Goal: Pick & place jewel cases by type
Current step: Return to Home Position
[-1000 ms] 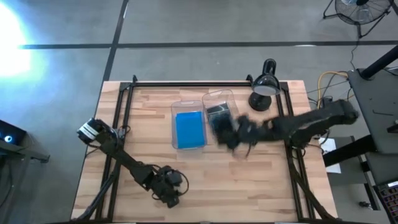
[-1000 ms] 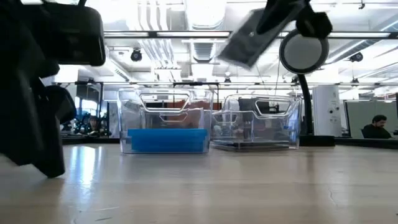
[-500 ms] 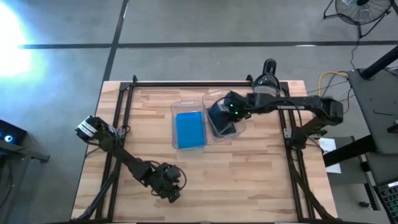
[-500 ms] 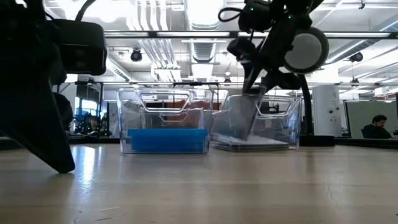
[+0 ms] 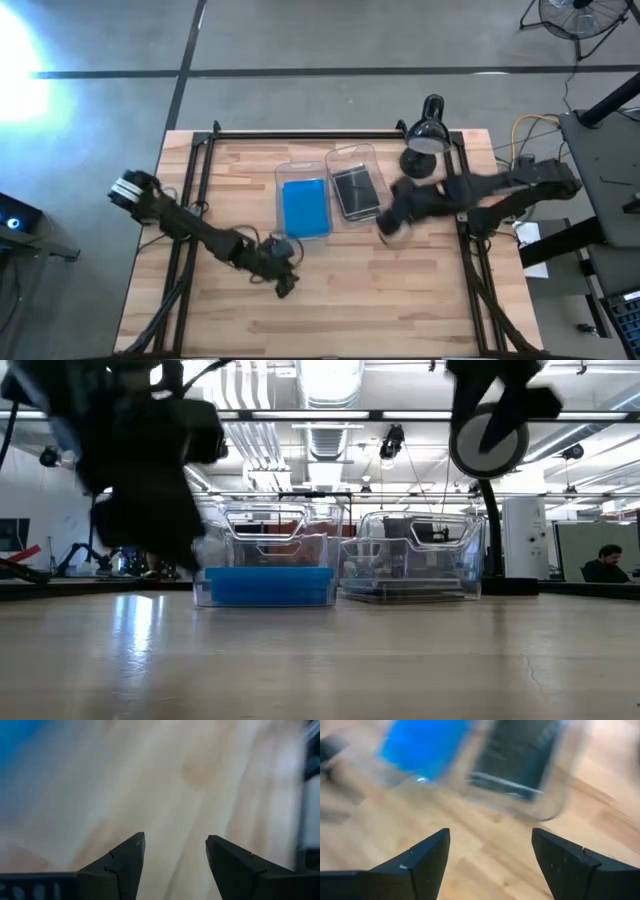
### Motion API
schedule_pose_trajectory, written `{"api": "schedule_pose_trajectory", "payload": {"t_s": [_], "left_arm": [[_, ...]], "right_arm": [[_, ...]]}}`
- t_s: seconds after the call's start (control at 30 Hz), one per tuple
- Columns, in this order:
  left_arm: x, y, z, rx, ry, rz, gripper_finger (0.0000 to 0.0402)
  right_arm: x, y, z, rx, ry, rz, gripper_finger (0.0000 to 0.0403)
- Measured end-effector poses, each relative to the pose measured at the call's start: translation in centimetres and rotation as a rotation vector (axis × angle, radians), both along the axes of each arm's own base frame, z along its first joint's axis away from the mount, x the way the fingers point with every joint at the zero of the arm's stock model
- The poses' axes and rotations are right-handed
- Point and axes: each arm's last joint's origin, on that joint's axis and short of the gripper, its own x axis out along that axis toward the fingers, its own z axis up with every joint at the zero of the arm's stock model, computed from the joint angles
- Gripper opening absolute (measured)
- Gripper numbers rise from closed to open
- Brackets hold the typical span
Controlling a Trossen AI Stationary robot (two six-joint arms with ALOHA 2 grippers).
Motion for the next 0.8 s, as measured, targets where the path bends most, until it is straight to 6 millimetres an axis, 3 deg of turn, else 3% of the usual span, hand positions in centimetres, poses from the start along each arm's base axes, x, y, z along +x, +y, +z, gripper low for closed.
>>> {"api": "schedule_pose_trajectory", "payload": {"t_s": [0.13,0.27,0.37,0.47,0.6,0.67,0.73,0.8], "left_arm": [[-1.6,2.1,5.5,0.003,-0.267,0.05,0.0193],[-4.9,4.6,9.5,-0.026,-0.363,0.175,0.0193],[-6.5,5.4,12.2,0.055,-0.552,0.216,0.0193],[-6.5,6.7,13.0,0.089,-0.723,0.076,0.0193],[-5.4,9.9,11.3,0.0,-0.889,-0.218,0.0193],[-5.6,11.9,10.9,-0.039,-0.909,-0.267,0.0193],[-6.8,13.4,11.4,-0.021,-0.953,-0.26,0.0193],[-8.1,14.1,11.9,0.006,-0.974,-0.26,0.0193]], "right_arm": [[-2.2,6.0,1.0,-0.181,-0.19,0.166,0.0274],[-4.6,8.9,3.3,-0.171,-0.427,0.119,0.0268],[-5.7,10.5,4.4,-0.369,-0.612,0.076,0.0265],[-5.5,9.5,3.8,-0.331,-0.568,0.111,0.0262],[-2.9,7.1,1.3,-0.179,-0.557,0.325,0.0261],[-2.0,5.6,0.8,-0.161,-0.692,0.426,0.0263],[-2.7,4.1,1.6,-0.172,-0.899,0.495,0.0265],[-3.9,2.9,1.1,-0.202,-1.02,0.523,0.0267]]}}
